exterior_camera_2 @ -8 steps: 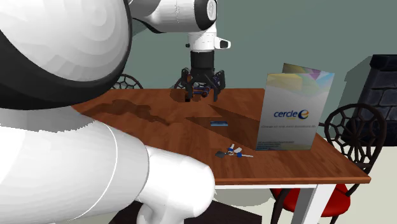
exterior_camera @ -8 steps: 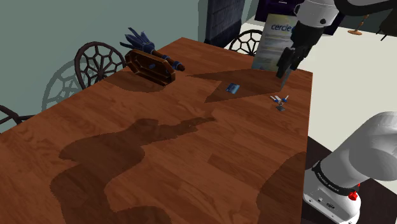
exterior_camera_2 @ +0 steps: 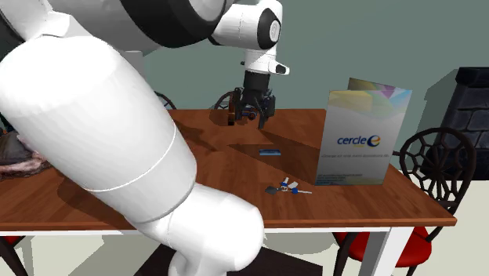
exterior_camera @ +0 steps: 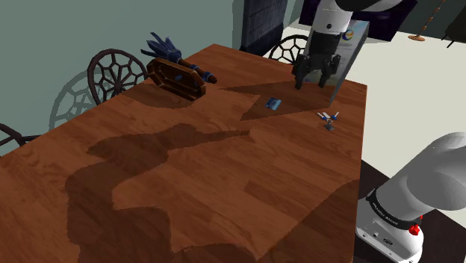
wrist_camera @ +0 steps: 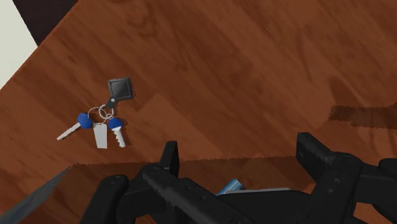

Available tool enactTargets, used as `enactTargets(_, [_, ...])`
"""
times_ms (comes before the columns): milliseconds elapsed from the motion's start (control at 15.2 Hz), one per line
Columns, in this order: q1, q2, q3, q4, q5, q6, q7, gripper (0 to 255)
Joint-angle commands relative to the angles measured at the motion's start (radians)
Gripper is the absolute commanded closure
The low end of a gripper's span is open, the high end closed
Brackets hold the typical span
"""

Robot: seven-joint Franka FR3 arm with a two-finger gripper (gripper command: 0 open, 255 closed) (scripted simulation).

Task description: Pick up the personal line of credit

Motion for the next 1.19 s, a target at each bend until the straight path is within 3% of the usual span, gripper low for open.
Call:
enactTargets(0, [-0.018, 0.112, 0.0, 0.06, 0.046, 0.008, 0.093, 0])
enactTargets(792, [-0.103, 0.629, -0.072, 0.342, 0.349, 0.04, 0.509, 0])
enactTargets(1122, [-0.101, 0.658, -0.07, 0.314, 0.356, 0.093, 0.484, 0])
